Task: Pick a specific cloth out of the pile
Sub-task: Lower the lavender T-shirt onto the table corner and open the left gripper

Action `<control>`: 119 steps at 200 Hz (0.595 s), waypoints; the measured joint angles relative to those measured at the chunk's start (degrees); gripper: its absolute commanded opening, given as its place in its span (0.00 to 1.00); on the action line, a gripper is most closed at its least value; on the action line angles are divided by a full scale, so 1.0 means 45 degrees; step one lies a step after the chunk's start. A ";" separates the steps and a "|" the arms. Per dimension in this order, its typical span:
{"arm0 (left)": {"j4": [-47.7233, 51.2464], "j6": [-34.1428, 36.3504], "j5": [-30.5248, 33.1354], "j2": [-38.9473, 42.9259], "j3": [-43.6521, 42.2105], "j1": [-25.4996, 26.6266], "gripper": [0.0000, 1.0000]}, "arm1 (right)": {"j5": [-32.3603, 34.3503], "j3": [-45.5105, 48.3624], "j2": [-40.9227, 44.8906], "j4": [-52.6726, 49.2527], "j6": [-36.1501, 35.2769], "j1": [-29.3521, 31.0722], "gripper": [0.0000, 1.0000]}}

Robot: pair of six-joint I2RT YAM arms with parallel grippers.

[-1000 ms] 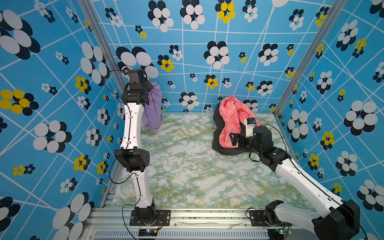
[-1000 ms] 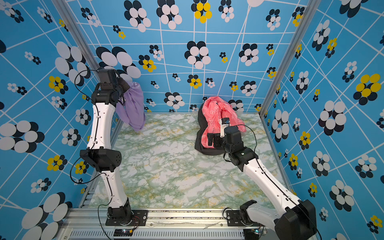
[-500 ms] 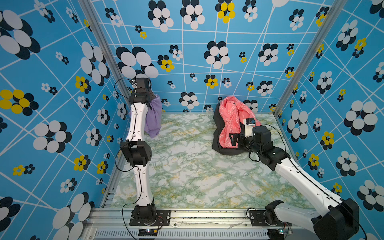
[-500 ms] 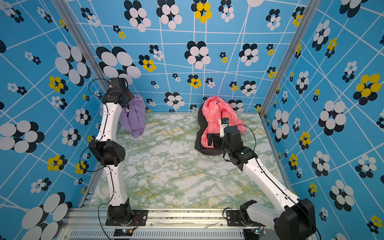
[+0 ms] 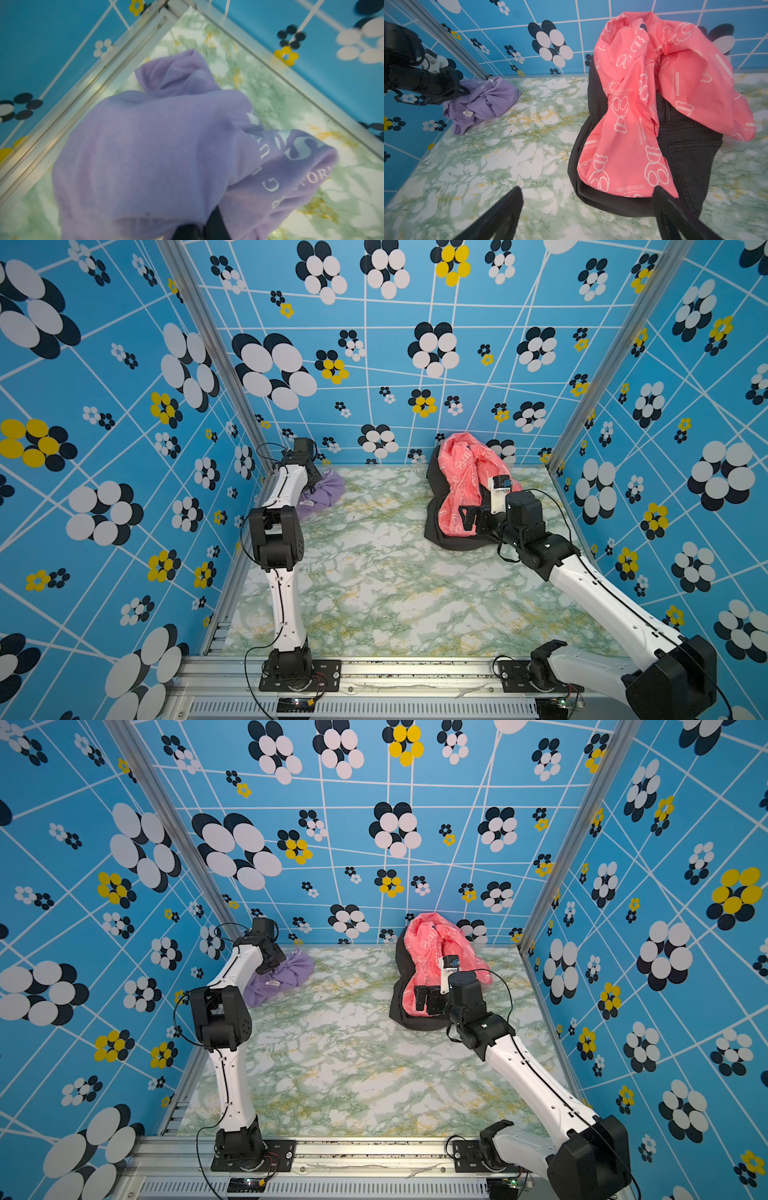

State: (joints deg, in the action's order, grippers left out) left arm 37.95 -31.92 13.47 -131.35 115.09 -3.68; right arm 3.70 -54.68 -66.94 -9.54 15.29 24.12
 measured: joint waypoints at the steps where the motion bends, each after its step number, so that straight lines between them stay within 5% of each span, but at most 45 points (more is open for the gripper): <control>1: -0.0039 0.0005 -0.0005 0.0000 -0.0092 0.0000 0.00 | 0.0000 0.0005 0.0000 0.0000 0.0000 0.0000 0.99; 72: -0.0724 -0.0335 -0.0729 0.0044 -0.1705 -0.0102 0.06 | 0.0000 0.0146 0.0005 -0.0015 0.0097 -0.0058 0.99; 119: -0.0457 -0.0194 -0.1234 0.0034 -0.1579 -0.0189 0.29 | -0.0005 0.0146 0.0078 -0.0019 0.0097 -0.0097 0.99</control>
State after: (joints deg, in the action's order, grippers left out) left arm 35.90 -32.80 7.92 -131.20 107.98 -4.54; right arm 3.68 -54.02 -66.59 -9.63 15.73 23.68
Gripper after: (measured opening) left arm 0.250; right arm 0.991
